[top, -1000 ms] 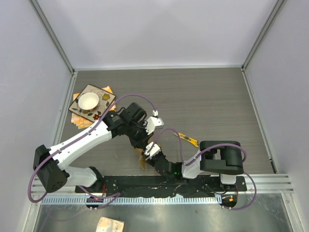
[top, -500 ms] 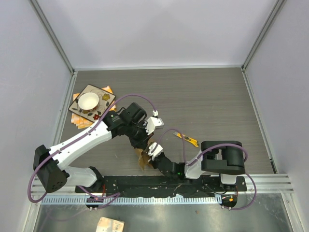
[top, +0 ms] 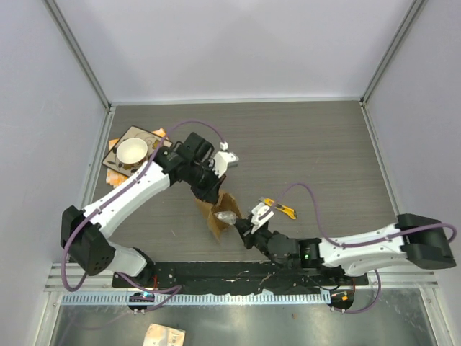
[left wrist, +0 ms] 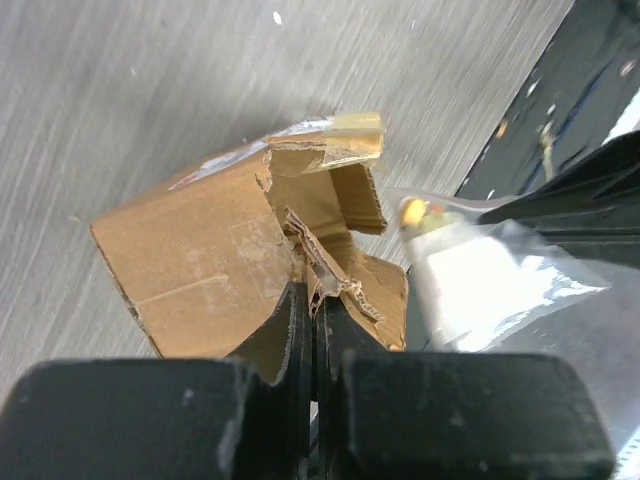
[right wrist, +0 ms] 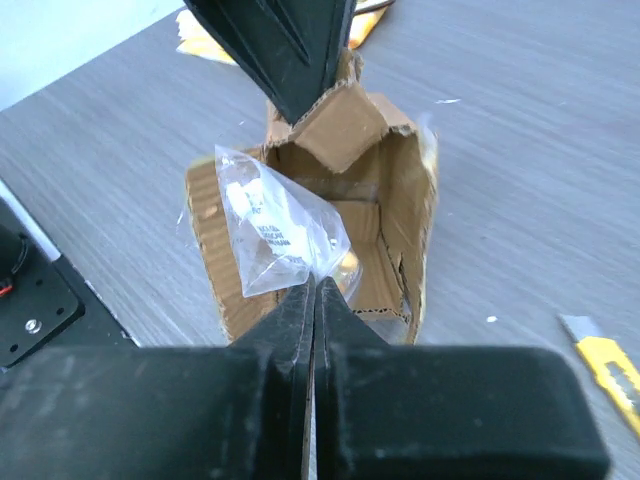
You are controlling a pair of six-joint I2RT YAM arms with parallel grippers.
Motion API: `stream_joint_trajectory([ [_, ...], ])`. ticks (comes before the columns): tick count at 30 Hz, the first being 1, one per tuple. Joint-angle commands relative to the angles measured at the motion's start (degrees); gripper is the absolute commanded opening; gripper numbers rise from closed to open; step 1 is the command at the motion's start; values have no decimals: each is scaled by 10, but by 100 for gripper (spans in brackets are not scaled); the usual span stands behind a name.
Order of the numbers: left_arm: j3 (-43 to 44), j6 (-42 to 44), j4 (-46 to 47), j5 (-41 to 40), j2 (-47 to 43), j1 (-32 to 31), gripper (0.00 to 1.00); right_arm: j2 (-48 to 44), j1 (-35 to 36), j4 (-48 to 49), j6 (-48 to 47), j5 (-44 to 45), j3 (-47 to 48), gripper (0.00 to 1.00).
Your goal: Unpack the express box
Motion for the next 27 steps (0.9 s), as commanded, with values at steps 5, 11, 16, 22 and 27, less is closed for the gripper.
stream_joint_trajectory([
  [5, 133, -4, -34, 278, 60, 81, 0, -205, 2, -421, 70, 145, 82, 1],
  [11, 135, 39, -80, 411, 116, 88, 0, -306, -18, -597, 131, 300, 140, 1],
  [16, 72, 105, -104, 433, 195, 142, 0, -309, -146, -637, 147, 256, 165, 1],
  [22, 75, 158, -120, 394, 250, 201, 0, -195, -311, -624, 155, 81, 181, 1],
  [27, 66, 129, -77, 339, 210, 202, 18, -150, -394, -541, 124, 6, 166, 1],
])
